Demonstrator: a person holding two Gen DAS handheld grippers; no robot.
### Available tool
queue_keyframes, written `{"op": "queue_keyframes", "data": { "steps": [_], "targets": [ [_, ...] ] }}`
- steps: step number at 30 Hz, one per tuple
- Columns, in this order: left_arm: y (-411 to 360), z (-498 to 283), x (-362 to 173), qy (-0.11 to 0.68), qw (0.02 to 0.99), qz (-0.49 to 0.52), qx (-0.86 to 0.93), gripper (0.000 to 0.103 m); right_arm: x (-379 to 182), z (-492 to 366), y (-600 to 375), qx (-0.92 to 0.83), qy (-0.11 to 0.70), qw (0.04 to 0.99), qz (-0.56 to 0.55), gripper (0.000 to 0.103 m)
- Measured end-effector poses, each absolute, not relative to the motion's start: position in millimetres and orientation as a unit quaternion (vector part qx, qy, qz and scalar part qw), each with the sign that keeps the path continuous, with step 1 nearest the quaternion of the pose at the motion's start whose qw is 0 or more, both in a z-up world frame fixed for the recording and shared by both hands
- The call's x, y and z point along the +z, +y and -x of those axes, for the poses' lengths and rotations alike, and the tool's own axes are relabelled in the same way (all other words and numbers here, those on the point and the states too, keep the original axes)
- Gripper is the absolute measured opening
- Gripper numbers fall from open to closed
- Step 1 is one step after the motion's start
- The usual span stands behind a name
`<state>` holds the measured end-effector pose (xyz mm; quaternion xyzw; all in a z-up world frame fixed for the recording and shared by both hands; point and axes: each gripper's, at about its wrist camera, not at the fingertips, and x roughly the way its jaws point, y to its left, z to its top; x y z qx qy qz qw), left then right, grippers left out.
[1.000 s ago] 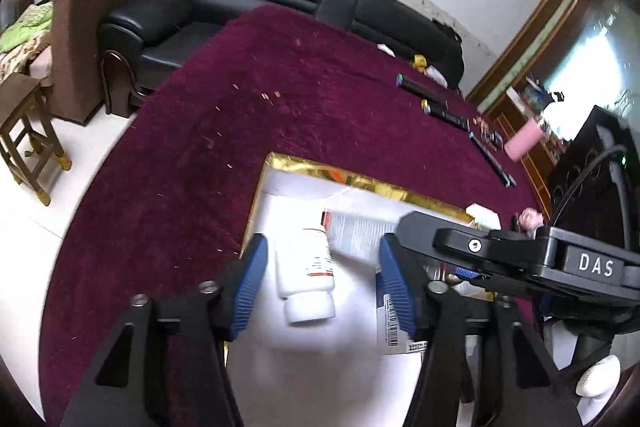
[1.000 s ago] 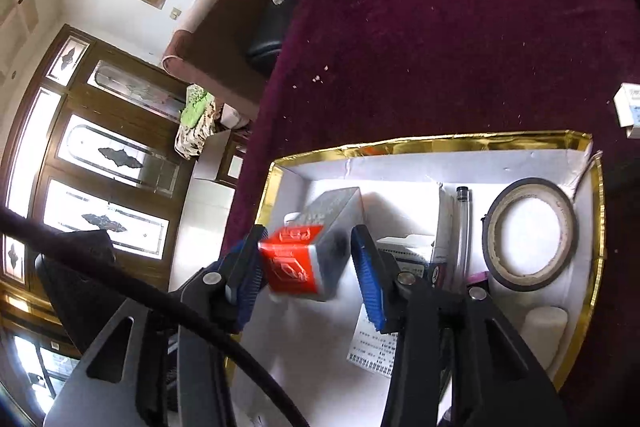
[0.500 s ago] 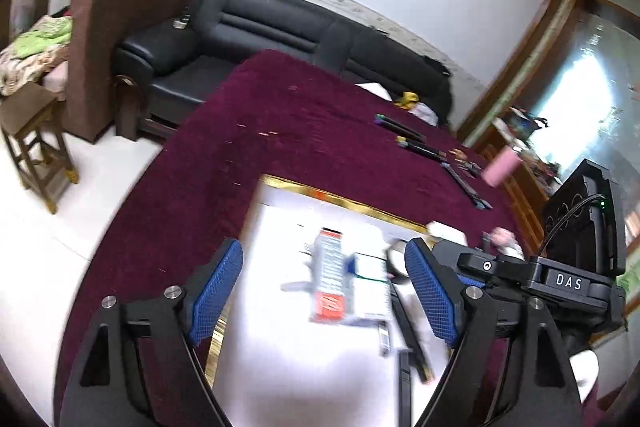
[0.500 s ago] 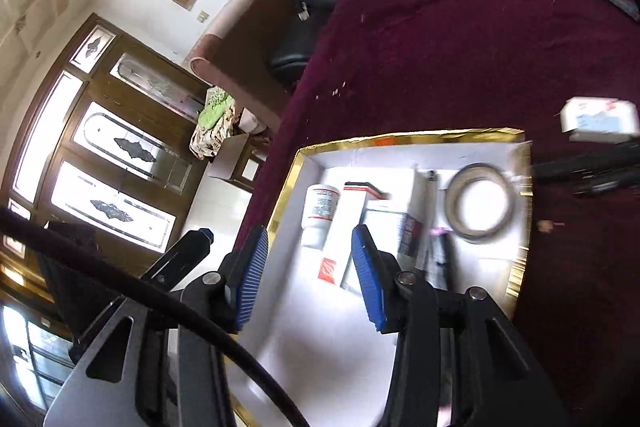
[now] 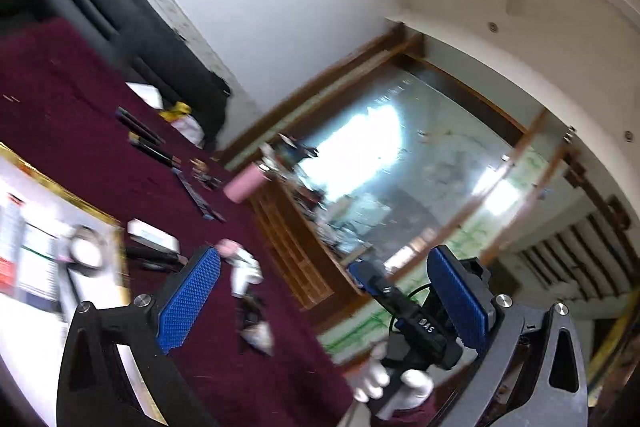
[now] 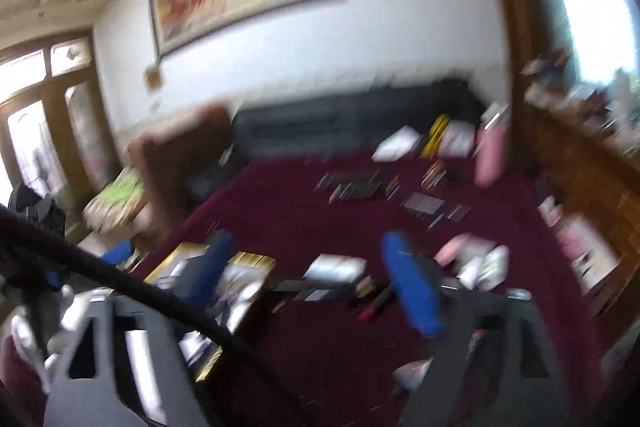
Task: Organize objects
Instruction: 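Move both open grippers back over the cluttered table, then grasp a black marker with the left gripper while the right gripper grasps the black-and-silver packet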
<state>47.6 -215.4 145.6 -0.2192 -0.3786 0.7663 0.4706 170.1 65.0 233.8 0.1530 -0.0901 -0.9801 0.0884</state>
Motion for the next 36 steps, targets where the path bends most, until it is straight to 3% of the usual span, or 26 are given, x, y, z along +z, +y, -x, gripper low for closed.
{"op": "queue_keyframes", "data": {
  "steps": [2,6,12,17,20,22,26,28,31,36],
  "targets": [
    [-192,-45,144,-0.373,0.483,0.232,0.757,0.101,224,-164,92,-0.965,-0.152,0.117,-0.181,0.103],
    [-144,-39,135,-0.35,0.494,0.288,0.742,0.101,176,-126,141,-0.909,-0.248,0.129,-0.311,0.102],
    [-106,-49,111,-0.307,0.462,0.349,0.755,0.101,123,-124,159,-0.903,-0.168,0.058,-0.392,0.099],
    [-95,-56,94,-0.272,0.422,0.375,0.78,0.101,92,-121,183,-0.893,-0.172,0.037,-0.415,0.097],
    [-90,-60,86,-0.246,0.404,0.385,0.792,0.101,87,-116,191,-0.881,-0.203,0.029,-0.426,0.088],
    [-87,-62,83,-0.234,0.399,0.391,0.796,0.101,83,-108,191,-0.874,-0.215,0.022,-0.436,0.077],
    [-83,-64,78,-0.225,0.397,0.399,0.795,0.101,71,-90,184,-0.862,-0.213,-0.01,-0.461,0.075],
    [-82,-64,77,-0.223,0.395,0.402,0.795,0.101,62,-82,180,-0.855,-0.213,-0.005,-0.473,0.061],
    [-76,-64,78,-0.205,0.389,0.405,0.801,0.101,59,-83,184,-0.85,-0.213,0.011,-0.482,0.051],
    [-45,-63,83,-0.135,0.387,0.411,0.814,0.101,66,-105,206,-0.856,-0.194,0.003,-0.479,0.047]
  ]
}}
